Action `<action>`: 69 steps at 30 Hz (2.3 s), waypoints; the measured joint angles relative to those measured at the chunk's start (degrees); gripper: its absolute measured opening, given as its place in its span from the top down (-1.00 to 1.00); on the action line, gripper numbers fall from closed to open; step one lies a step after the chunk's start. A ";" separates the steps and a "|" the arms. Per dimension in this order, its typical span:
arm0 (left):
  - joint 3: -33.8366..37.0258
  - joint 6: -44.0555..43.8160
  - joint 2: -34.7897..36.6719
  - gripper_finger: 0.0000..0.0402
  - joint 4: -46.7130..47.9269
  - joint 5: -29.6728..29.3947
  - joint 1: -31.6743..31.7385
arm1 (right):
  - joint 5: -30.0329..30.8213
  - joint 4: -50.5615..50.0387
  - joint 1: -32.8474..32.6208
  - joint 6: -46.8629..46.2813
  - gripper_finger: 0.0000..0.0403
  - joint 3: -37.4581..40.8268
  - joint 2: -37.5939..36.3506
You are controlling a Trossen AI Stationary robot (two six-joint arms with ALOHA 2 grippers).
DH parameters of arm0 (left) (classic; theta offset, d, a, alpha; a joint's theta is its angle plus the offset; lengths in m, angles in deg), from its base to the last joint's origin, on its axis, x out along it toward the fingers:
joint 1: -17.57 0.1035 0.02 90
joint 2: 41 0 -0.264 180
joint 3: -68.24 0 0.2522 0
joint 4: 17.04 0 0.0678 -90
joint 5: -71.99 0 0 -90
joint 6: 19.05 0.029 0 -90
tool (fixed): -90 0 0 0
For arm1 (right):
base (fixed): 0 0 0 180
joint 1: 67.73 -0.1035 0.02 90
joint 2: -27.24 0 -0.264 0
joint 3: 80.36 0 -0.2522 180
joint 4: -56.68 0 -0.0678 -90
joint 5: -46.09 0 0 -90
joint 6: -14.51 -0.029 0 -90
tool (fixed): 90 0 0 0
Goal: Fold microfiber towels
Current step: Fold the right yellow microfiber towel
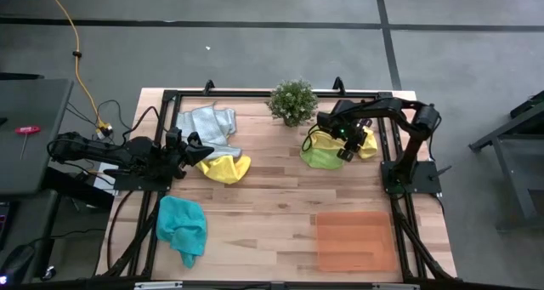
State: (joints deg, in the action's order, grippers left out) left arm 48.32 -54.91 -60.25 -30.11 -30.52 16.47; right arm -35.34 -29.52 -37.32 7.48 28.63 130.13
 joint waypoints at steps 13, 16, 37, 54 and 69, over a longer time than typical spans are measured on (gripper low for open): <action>0.00 0.02 0.00 1.00 0.00 1.56 0.00 | -0.41 0.51 0.00 -0.46 0.58 0.00 1.58; 0.00 0.02 0.02 1.00 0.00 1.56 0.00 | -1.93 0.54 -0.01 -0.44 0.58 0.00 1.58; 0.00 0.00 0.02 1.00 0.00 1.76 0.00 | -1.10 0.06 1.99 -0.87 0.58 0.00 1.58; 0.00 0.02 0.00 1.00 0.00 1.86 0.00 | -2.93 -0.37 2.19 -0.02 0.91 0.00 3.57; 0.00 -0.02 0.00 1.00 -0.20 1.97 -0.04 | -16.54 -7.06 -0.08 -10.28 1.00 -0.04 -26.39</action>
State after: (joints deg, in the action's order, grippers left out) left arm 48.32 -54.93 -60.25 -30.31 -28.55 16.42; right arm -51.88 -36.58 -37.40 -2.79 28.59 103.74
